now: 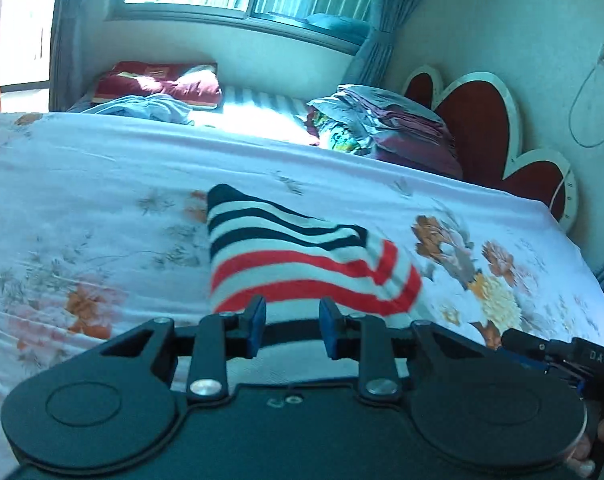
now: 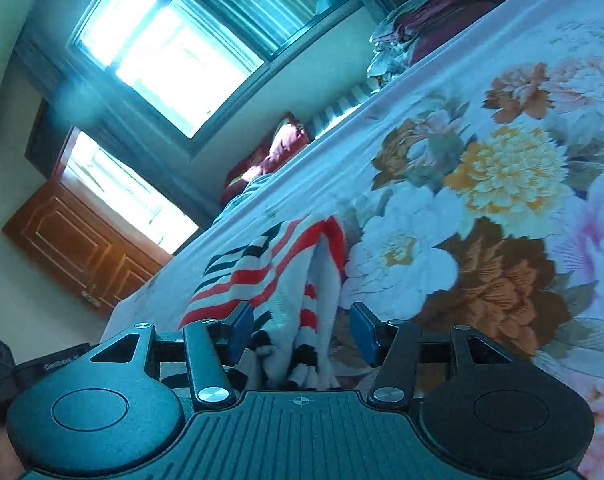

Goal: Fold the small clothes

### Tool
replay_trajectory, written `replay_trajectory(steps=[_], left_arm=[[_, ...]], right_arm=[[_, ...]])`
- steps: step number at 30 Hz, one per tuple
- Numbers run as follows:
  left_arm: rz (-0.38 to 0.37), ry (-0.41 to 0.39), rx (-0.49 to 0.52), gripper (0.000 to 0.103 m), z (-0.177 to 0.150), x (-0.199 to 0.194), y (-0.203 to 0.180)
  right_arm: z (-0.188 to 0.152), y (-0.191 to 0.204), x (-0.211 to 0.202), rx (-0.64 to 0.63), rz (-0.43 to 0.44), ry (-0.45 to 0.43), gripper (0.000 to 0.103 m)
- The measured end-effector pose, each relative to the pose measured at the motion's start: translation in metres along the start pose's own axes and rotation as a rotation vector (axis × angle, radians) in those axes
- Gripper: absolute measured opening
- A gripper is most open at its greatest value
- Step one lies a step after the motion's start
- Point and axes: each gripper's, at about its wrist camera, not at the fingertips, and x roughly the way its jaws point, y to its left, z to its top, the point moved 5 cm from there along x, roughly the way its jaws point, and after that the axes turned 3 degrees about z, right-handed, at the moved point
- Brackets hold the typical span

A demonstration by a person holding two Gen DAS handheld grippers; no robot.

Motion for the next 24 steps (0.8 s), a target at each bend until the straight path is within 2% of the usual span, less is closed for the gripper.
replay_trajectory(steps=[3,9,10,11,12,15,19,24], left_arm=[[-0.013,0.027,0.023,0.022,0.013,0.020,0.008],[-0.070,0.084,0.078,0.022,0.009,0.047,0.017],[-0.077,0.088,0.085,0.023,0.007,0.050,0.019],[-0.079,0.091,0.097,0.023,0.006,0.053,0.019],[-0.082,0.095,0.115,0.022,0.005,0.056,0.020],[-0.081,0.087,0.182,0.022,0.002,0.060,0.020],[-0.111,0.063,0.261,0.020,0.000,0.058,0.012],[-0.126,0.063,0.266,0.020,0.000,0.065,0.010]], right_arm=[[0.006,0.008,0.030,-0.029,-0.017,0.037,0.054],[0.015,0.003,0.081,-0.029,-0.045,0.099,0.054],[0.014,0.002,0.088,-0.026,-0.042,0.112,0.048],[0.012,0.001,0.095,-0.021,-0.037,0.126,0.029],[0.009,0.001,0.099,-0.025,-0.054,0.133,0.023],[0.001,0.010,0.094,-0.072,-0.061,0.095,0.016],[-0.012,0.023,0.077,-0.164,-0.114,0.042,0.015],[-0.016,0.023,0.078,-0.217,-0.159,0.029,0.015]])
